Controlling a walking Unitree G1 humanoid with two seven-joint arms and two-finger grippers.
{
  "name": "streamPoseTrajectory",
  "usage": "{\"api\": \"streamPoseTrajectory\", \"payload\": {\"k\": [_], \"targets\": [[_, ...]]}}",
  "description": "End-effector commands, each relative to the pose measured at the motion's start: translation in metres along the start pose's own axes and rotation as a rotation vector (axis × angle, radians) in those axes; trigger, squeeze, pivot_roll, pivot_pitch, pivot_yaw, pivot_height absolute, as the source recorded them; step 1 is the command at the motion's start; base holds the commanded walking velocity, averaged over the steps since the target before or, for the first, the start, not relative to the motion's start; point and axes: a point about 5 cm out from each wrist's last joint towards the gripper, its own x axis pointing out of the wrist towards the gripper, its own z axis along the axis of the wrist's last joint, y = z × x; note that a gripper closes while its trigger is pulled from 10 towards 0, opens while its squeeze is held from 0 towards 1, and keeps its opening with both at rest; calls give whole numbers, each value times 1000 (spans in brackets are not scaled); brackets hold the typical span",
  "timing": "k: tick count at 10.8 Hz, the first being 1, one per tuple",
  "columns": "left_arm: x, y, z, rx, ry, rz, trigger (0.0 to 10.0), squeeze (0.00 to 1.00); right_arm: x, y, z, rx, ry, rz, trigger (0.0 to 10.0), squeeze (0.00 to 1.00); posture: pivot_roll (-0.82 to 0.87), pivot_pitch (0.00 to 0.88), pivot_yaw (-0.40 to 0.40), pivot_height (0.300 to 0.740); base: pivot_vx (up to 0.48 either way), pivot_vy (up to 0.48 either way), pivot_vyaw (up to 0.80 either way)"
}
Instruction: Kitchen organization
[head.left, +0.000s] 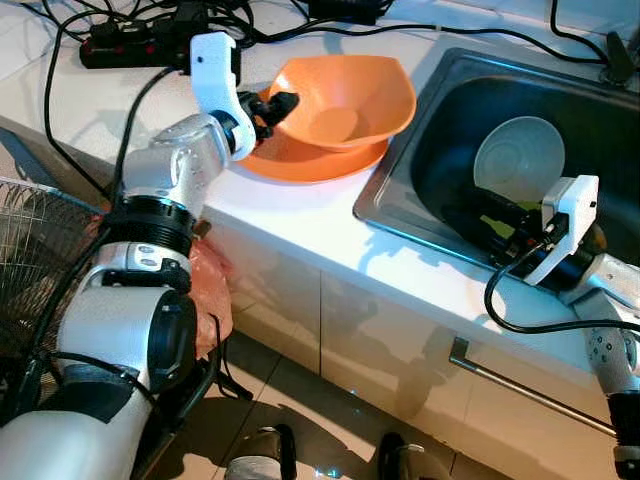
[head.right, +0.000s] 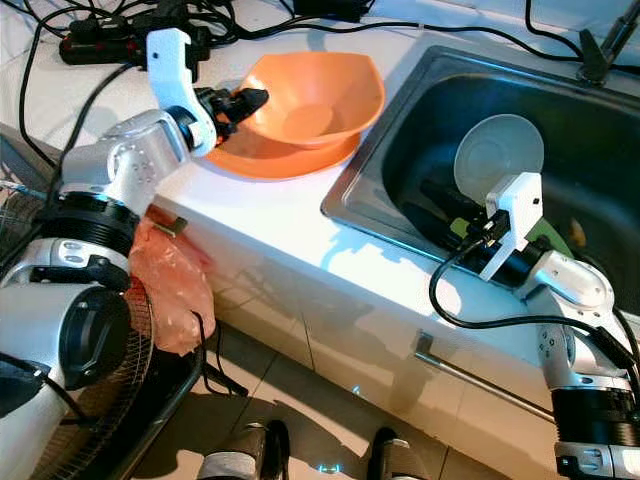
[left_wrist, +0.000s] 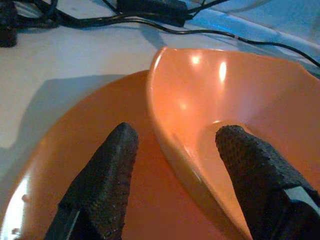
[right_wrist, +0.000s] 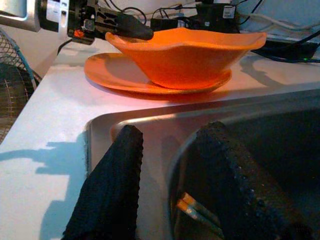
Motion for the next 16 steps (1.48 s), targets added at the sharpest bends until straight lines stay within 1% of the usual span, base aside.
{"api": "streamPoseTrajectory", "payload": {"k": [1,5,6,7,13,16], "targets": [[2,-4,-1,-10,20,-23,10000,0,-1,5,-8,19,34,12,10000,0,20,171,78,740,0,0,0],[5,-6,-9,-23,59,-11,10000,0,-2,6,-9,22,34,13,10000,0,19,174,79,740,0,0,0],[5,-4,-9,-29,58,7,2863,0,-2,6,-9,21,34,12,10000,0,17,178,78,740,0,0,0],[5,-4,-9,-31,56,12,0,0,-2,5,-9,20,34,12,10000,0,17,178,78,740,0,0,0],[4,0,-6,-36,33,29,0,0,-1,4,-8,19,39,13,10000,0,22,187,67,740,0,0,0],[3,0,1,-55,-28,10,0,0,0,4,-8,19,37,12,10000,0,21,185,64,740,0,0,0]]}}
